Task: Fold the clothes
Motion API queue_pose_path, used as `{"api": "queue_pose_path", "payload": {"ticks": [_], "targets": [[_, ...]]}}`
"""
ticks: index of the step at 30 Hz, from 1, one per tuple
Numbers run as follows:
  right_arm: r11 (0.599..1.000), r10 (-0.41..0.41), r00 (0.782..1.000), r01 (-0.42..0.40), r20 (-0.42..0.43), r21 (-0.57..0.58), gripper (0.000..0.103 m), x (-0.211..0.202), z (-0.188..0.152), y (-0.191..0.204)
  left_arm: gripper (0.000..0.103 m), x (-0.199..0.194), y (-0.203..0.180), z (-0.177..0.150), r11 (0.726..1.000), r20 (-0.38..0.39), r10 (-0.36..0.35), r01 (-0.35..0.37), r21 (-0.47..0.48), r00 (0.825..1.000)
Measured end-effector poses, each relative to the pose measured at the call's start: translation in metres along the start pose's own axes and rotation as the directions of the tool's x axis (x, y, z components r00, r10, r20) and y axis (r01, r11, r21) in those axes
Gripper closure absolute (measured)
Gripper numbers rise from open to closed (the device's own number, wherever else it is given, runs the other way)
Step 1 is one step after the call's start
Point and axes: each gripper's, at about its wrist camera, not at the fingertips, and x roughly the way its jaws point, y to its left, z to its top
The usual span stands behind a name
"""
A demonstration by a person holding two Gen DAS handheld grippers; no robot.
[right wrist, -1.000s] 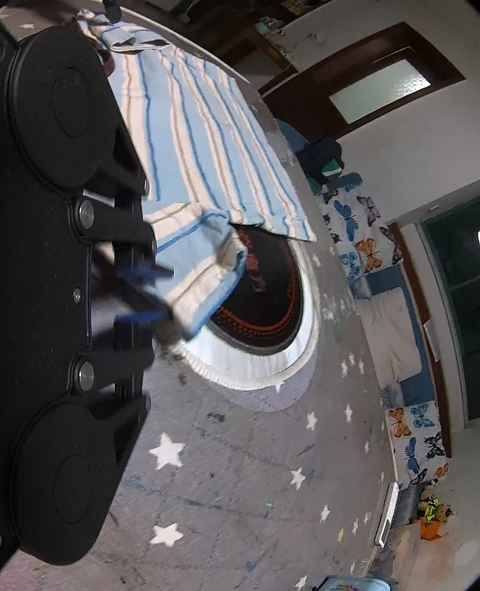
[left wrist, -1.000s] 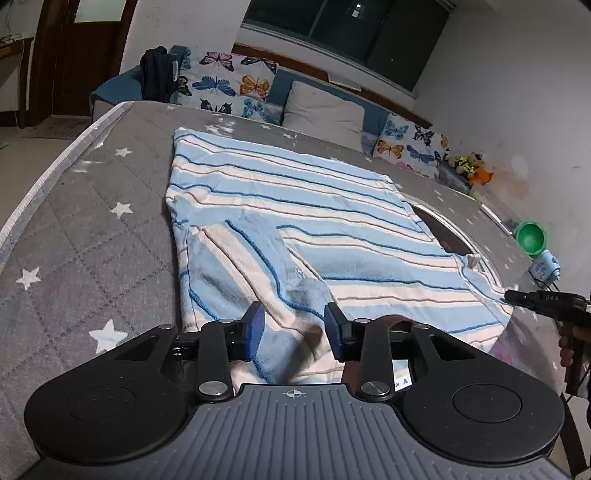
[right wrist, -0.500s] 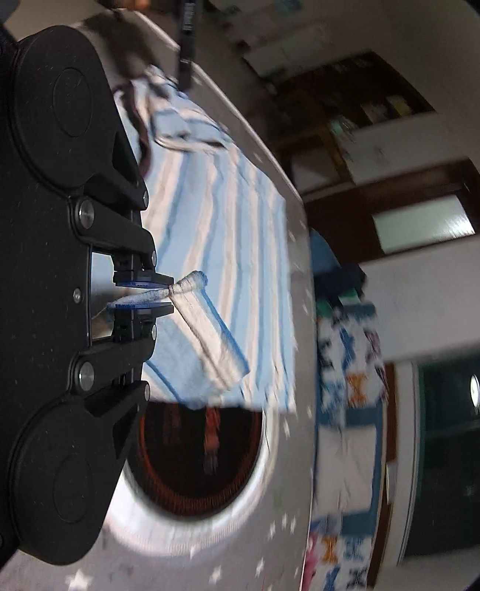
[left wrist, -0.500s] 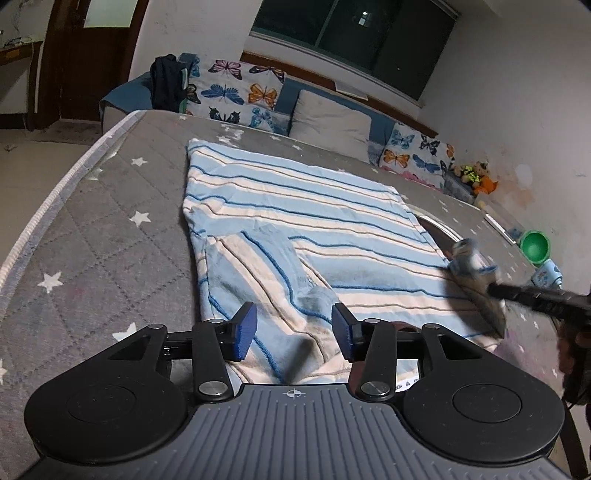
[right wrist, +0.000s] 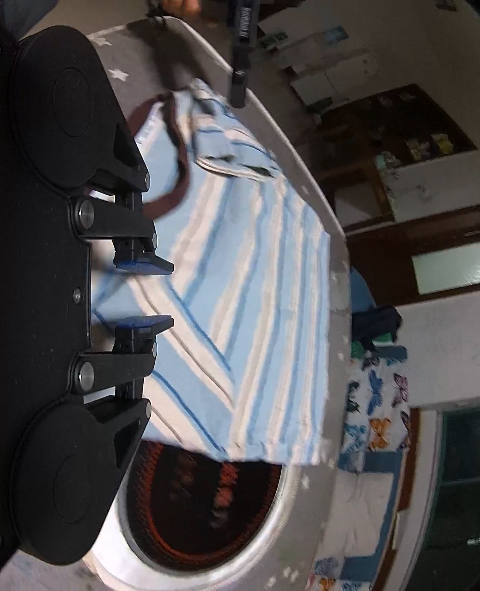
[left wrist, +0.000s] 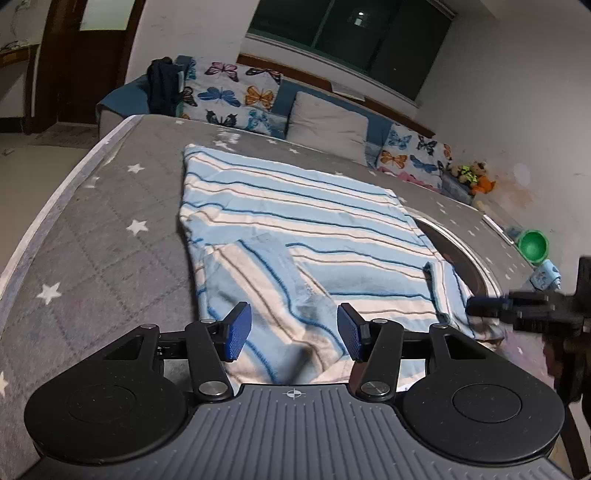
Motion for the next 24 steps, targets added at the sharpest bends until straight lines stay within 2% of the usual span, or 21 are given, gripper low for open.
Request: {"api": "queue_pose_path", "payload": {"ticks": [7, 10, 13, 17, 21, 24], "targets": [[0.994, -0.112, 0.993, 0.112, -0.027, -0.016, 0.077, 0.037, 0.016, -0.023, 0.050, 0.027, -0.002, 0.009, 1.000, -0.046, -0.001, 0.002, 0.017, 0.999], [0.993, -0.115, 0.990, 0.114, -0.078, -0.015, 0.078, 0.054, 0.013, -0.030, 0.050, 0.040, 0.002, 0.009, 1.000, -0.086, 0.001, -0.001, 0.009, 0.996], [0.993, -0.116, 0.990, 0.114, -0.077, -0.029, 0.077, 0.050, 0.011, -0.029, 0.050, 0.046, 0.003, 0.007, 1.000, -0.114, 0.007, -0.005, 0.022, 0.993], [0.990, -0.088, 0.992, 0.078, -0.090, -0.114, 0.077, 0.026, 0.005, -0.019, 0.050, 0.032, -0.001, 0.003, 0.997, -0.124, -0.006, 0.015, 0.076, 0.992], [0.974, -0.061, 0.991, 0.034, -0.116, -0.223, 0.070, 0.002, -0.007, -0.005, 0.050, 0.015, -0.007, -0.004, 0.988, -0.134, -0.011, 0.032, 0.153, 0.991], [0.956, -0.027, 0.989, -0.016, -0.144, -0.292, 0.064, -0.014, -0.016, 0.009, 0.050, 0.000, -0.022, -0.018, 0.955, -0.173, -0.027, 0.077, 0.288, 0.985]]}}
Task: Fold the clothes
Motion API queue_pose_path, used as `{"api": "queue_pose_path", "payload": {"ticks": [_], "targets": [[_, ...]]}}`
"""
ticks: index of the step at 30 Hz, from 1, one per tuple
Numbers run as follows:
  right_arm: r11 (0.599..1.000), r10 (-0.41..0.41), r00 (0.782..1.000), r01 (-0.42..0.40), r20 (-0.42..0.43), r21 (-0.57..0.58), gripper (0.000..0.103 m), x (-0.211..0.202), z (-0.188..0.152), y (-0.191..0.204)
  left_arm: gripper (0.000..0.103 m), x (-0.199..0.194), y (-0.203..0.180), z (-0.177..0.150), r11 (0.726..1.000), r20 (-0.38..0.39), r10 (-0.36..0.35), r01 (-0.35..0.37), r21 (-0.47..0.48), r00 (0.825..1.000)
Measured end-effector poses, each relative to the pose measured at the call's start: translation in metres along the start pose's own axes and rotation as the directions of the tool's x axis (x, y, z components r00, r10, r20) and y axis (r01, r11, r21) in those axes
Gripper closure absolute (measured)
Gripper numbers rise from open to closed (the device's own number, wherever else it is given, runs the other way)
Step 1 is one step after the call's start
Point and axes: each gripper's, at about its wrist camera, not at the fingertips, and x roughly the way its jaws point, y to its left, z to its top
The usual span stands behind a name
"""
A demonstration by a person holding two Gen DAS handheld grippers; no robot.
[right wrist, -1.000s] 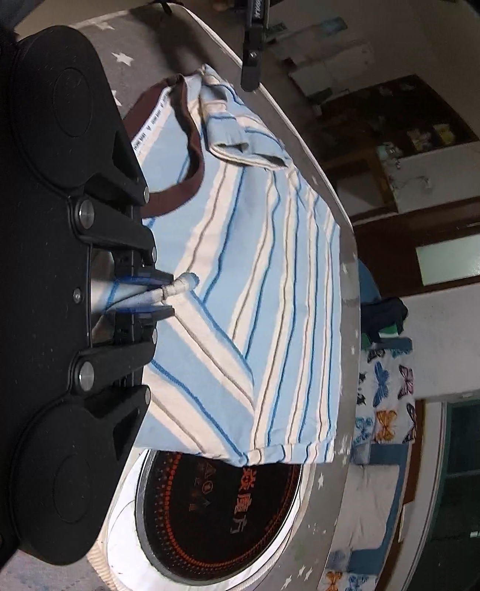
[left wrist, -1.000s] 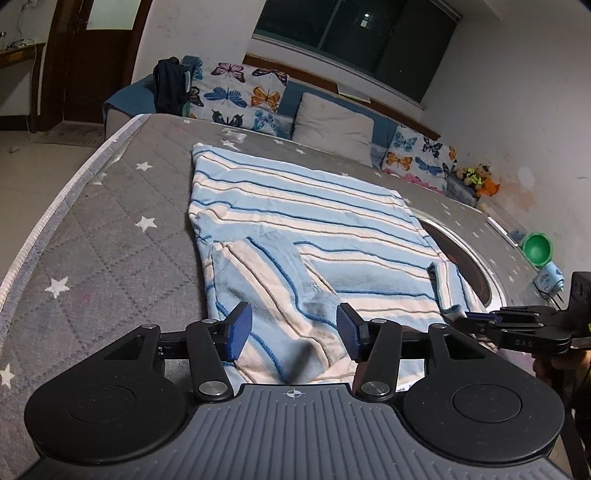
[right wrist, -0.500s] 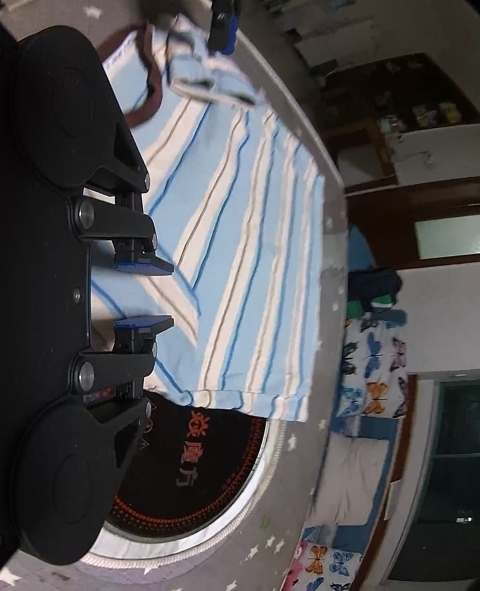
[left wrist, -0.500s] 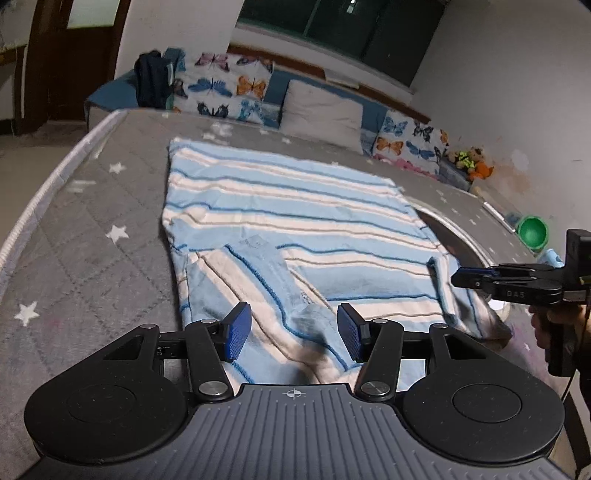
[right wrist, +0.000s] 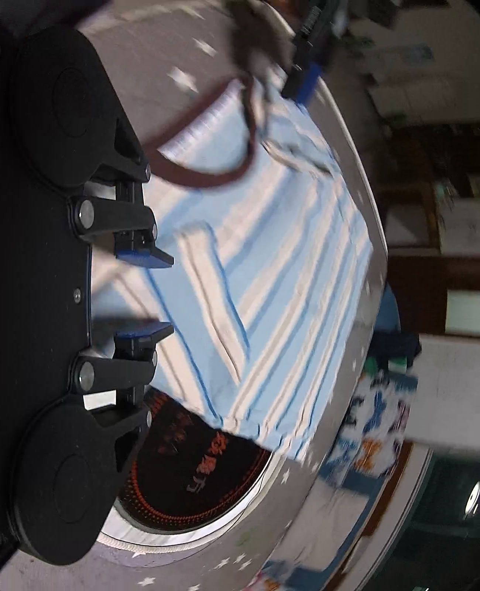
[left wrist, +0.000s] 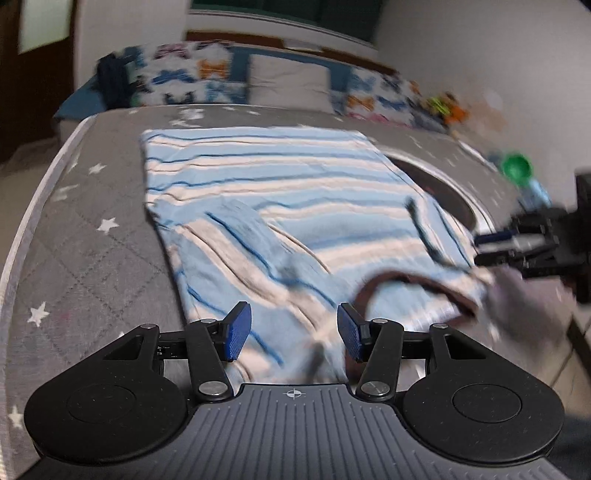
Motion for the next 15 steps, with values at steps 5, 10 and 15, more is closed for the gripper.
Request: {"api": "queue_pose_path", "payload": {"ticks": [5, 10, 15], "targets": [[0.994, 0.042, 0.999, -0.044, -0.030, -0.096, 0.059, -0.005, -0.008, 0.023, 0.051, 0.002, -0.026, -0.014, 0.980, -0.044, 0.028, -0.019, 0.196, 0.999], [0.997, 0.047, 0.999, -0.047, -0.007, -0.065, 0.059, -0.006, -0.004, 0.023, 0.053, -0.008, -0.013, -0.008, 0.995, 0.041, -0.039, 0.035, 0.096, 0.998], [0.997, 0.046, 0.999, -0.048, -0.026, -0.060, 0.059, 0.000, -0.005, 0.020, 0.053, 0.007, -0.022, -0.012, 0.983, -0.023, -0.114, 0.116, 0.145, 0.993]]}}
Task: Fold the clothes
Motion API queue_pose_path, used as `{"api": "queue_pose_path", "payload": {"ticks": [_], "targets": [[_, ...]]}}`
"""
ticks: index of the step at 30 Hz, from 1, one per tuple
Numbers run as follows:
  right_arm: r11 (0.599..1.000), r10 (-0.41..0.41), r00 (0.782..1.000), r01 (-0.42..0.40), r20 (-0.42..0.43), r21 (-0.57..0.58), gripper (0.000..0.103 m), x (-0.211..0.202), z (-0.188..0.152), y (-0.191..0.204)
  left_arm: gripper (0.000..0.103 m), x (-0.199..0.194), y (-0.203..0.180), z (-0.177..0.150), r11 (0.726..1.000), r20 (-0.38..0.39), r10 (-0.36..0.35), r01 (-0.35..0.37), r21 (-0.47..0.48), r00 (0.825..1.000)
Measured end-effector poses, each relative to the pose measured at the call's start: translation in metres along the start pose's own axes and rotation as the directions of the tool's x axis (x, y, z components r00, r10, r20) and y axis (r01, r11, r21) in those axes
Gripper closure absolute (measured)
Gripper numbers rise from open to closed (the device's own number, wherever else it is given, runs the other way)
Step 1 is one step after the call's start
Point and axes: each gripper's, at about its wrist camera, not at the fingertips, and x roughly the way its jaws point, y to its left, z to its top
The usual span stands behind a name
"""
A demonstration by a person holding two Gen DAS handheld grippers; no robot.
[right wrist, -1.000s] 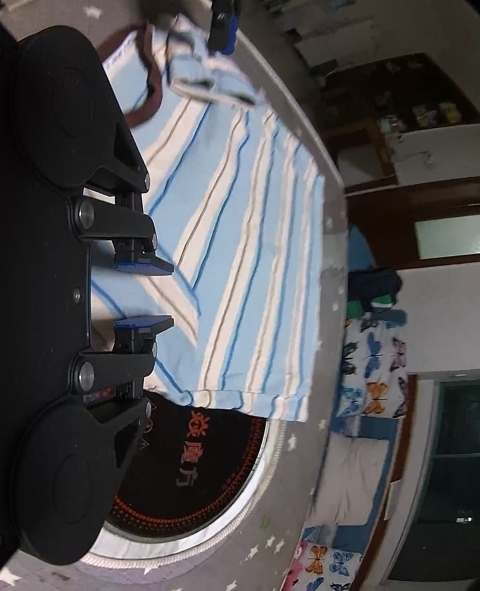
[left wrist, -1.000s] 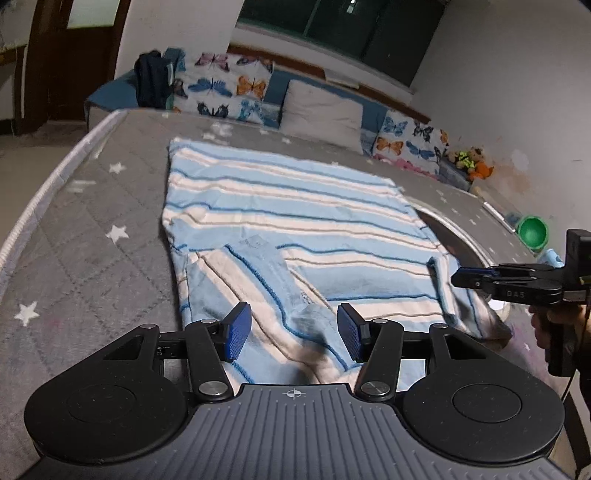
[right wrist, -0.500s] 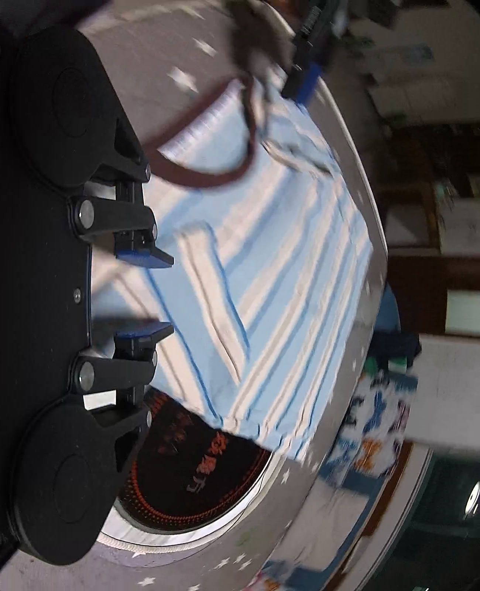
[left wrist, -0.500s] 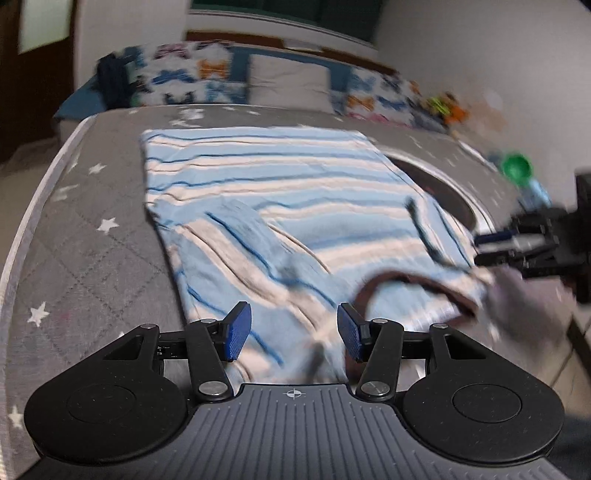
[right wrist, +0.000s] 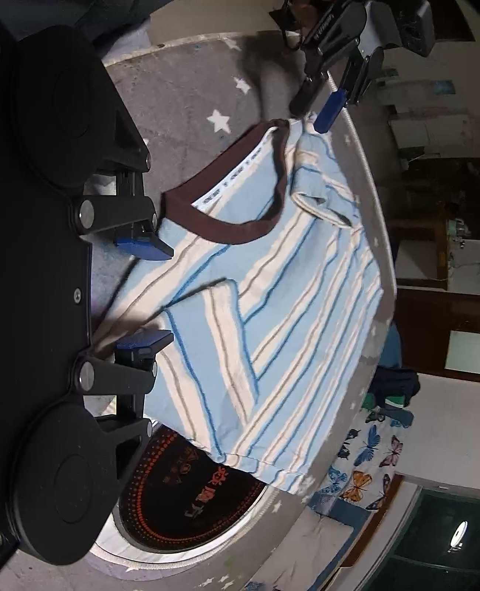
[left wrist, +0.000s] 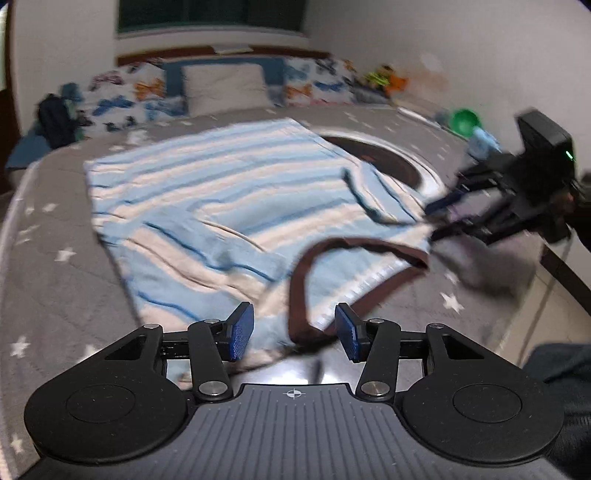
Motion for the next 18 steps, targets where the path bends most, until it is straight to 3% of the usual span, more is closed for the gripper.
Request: {"api": "queue_pose_path", "payload": {"ticks": [4, 14, 16, 18], "targets": [[1.000, 0.014, 1.000, -0.014, -0.024, -0.018, 0.059, 0.002, -0.002, 0.003, 0.052, 0.015, -0.009, -0.009, 0.998, -0.059, -0.016, 0.020, 0.058, 0.998], [0.989, 0.048, 0.998, -0.052, -0.031, -0.137, 0.059, 0.007, 0.001, 0.017, 0.053, 0.014, -0.010, -0.004, 0.995, -0.041, 0.018, -0.014, 0.096, 0.999], [0.987, 0.054, 0.998, -0.058, -0.032, -0.148, 0.063, 0.009, 0.004, 0.018, 0.067, 0.019, -0.012, -0.005, 0.993, -0.043, 0.026, -0.021, 0.113, 0.999], [0.987, 0.069, 0.997, -0.074, -0.041, -0.140, 0.077, 0.011, 0.006, 0.018, 0.078, 0.021, -0.014, -0.006, 0.990, -0.040, 0.040, -0.034, 0.133, 0.998]]}}
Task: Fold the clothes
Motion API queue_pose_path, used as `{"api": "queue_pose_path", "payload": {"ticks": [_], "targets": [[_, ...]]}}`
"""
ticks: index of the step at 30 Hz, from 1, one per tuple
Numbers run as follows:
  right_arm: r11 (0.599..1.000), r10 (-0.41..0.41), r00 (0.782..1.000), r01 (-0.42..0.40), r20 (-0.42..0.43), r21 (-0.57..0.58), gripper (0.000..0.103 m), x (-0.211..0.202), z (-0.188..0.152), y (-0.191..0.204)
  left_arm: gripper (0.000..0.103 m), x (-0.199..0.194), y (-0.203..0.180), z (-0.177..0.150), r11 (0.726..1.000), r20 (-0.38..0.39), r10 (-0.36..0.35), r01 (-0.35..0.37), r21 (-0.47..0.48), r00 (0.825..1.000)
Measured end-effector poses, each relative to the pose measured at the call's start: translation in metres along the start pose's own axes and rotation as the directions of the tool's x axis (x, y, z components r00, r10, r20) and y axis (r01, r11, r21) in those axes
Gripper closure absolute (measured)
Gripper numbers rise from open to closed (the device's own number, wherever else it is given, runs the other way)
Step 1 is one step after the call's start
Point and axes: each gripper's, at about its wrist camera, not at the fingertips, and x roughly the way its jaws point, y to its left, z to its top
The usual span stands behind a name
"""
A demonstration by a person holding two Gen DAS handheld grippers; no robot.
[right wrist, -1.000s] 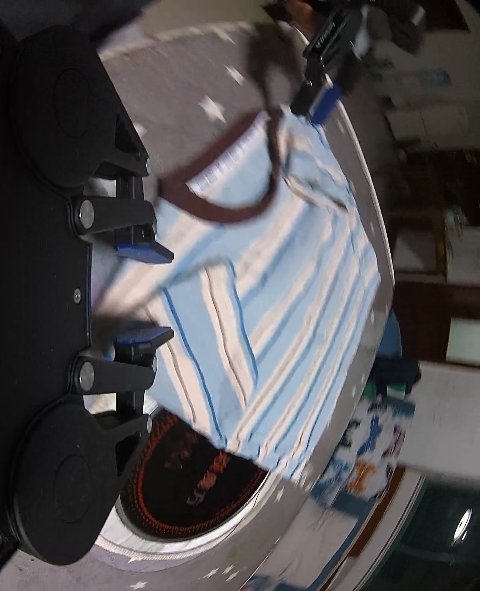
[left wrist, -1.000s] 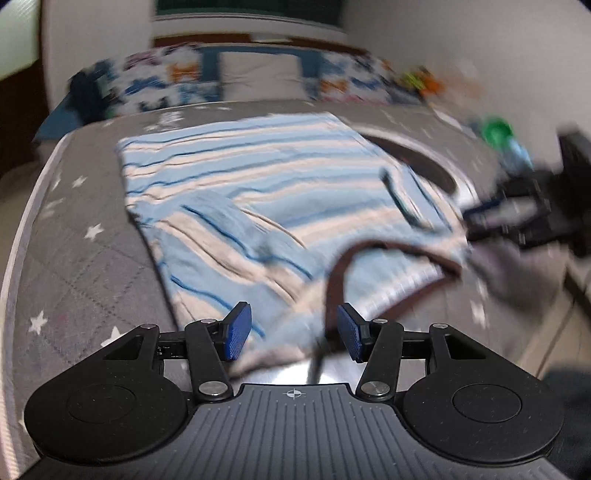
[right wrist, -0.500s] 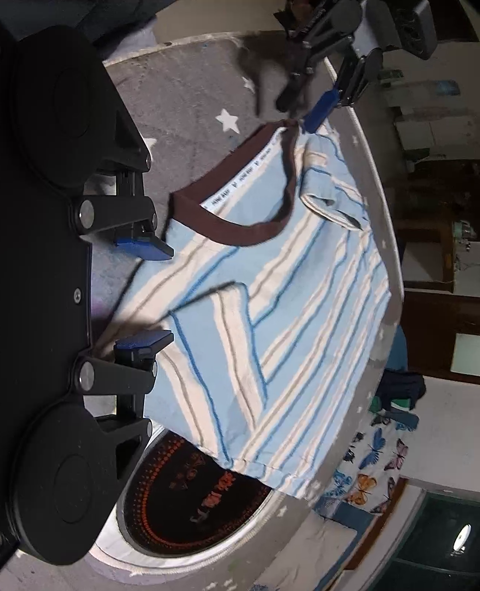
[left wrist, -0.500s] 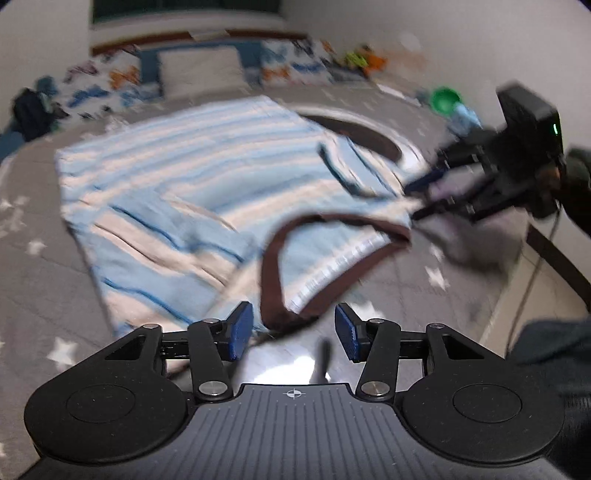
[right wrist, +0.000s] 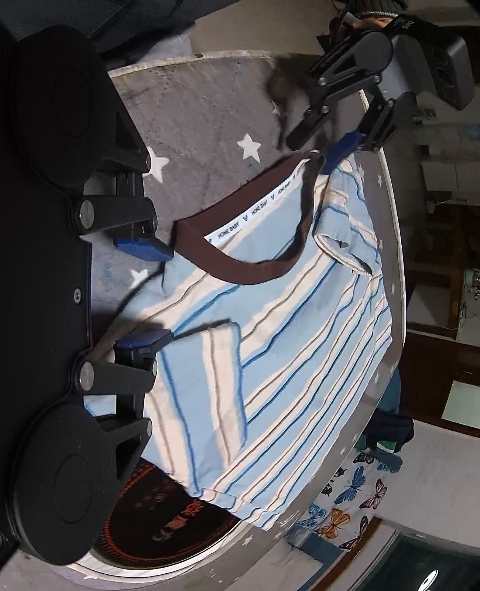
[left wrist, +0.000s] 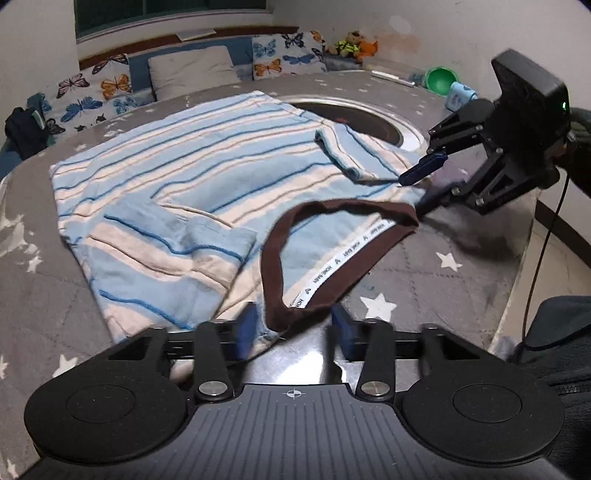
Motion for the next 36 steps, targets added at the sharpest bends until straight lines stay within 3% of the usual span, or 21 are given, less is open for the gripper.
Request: {"api": "queue_pose_path", "payload": {"ticks": [1, 4, 11, 17, 20, 23, 25, 27, 33, 35, 36], "targets": [[1.000, -0.002, 1.000, 0.002, -0.001, 0.002, 0.086, 0.000, 0.001, 0.000, 0.083, -0.001, -0.001, -0.001, 1.000, 0.006, 0.006, -0.006, 0.005, 1.000], [1.000, -0.010, 1.000, 0.010, 0.004, 0.008, 0.099, -0.003, 0.000, 0.001, 0.092, -0.010, -0.001, -0.004, 1.000, 0.019, -0.008, 0.008, -0.011, 1.000], [0.997, 0.072, 0.997, -0.072, -0.004, -0.022, 0.099, -0.030, -0.004, 0.020, 0.092, -0.049, -0.015, -0.012, 0.999, 0.032, -0.033, 0.032, 0.032, 0.999], [1.000, 0.006, 0.997, -0.005, 0.076, -0.014, 0.099, -0.035, 0.020, 0.000, 0.092, -0.050, 0.009, 0.012, 0.999, 0.097, 0.042, -0.041, -0.010, 0.994], [1.000, -0.024, 0.997, 0.024, 0.070, -0.002, 0.099, -0.020, 0.025, -0.013, 0.092, -0.030, 0.027, 0.027, 0.996, 0.104, 0.070, -0.065, -0.054, 0.992], [0.999, -0.032, 0.997, 0.032, 0.065, -0.004, 0.087, -0.016, 0.021, -0.015, 0.092, -0.010, 0.040, 0.035, 0.993, 0.078, 0.080, -0.073, -0.092, 0.994], [1.000, -0.030, 0.997, 0.030, 0.068, -0.004, 0.065, -0.026, 0.016, -0.013, 0.092, 0.001, 0.046, 0.039, 0.991, 0.064, 0.082, -0.075, -0.108, 0.995], [0.999, -0.046, 0.997, 0.048, 0.068, -0.021, 0.054, -0.036, 0.009, -0.009, 0.092, 0.004, 0.048, 0.039, 0.991, 0.060, 0.082, -0.075, -0.108, 0.995], [0.994, -0.082, 0.997, 0.083, 0.013, -0.076, 0.053, -0.043, -0.013, -0.001, 0.092, 0.002, 0.048, 0.034, 0.990, 0.068, 0.080, -0.071, -0.124, 0.994], [0.990, -0.105, 0.994, 0.103, -0.012, -0.099, 0.064, -0.032, -0.018, 0.000, 0.090, 0.000, 0.046, 0.032, 0.990, 0.072, 0.083, -0.074, -0.123, 0.994], [0.989, -0.110, 0.994, 0.107, -0.020, -0.101, 0.081, -0.028, -0.019, 0.000, 0.088, -0.003, 0.044, 0.030, 0.990, 0.080, 0.091, -0.081, -0.114, 0.993]]}}
